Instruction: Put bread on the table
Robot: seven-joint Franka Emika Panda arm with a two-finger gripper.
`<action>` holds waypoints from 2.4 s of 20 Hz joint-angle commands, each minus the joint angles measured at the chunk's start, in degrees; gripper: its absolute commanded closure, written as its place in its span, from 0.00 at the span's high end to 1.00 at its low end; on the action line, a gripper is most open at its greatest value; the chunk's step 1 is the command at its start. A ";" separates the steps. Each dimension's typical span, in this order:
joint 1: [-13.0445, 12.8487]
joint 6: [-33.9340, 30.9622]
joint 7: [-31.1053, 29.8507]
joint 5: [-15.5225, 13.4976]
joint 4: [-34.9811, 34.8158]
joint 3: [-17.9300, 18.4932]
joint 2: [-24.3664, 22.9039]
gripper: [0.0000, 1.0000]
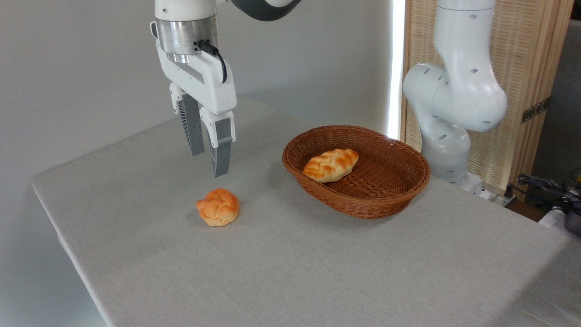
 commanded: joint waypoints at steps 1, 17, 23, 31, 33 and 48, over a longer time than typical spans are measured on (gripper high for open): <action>-0.41 -1.57 -0.04 0.65 0.73 0.35 -0.10 1.00; -0.85 -1.74 -0.65 0.74 0.73 0.00 0.07 1.00; -0.93 -1.83 -0.48 0.74 0.73 0.00 0.07 1.00; -0.93 -2.97 -0.30 0.74 0.73 0.00 -0.02 1.00; -0.93 -3.15 -0.39 0.74 0.73 0.09 -0.02 1.00; -1.37 -3.77 0.23 0.65 -12.16 -0.09 -11.25 1.00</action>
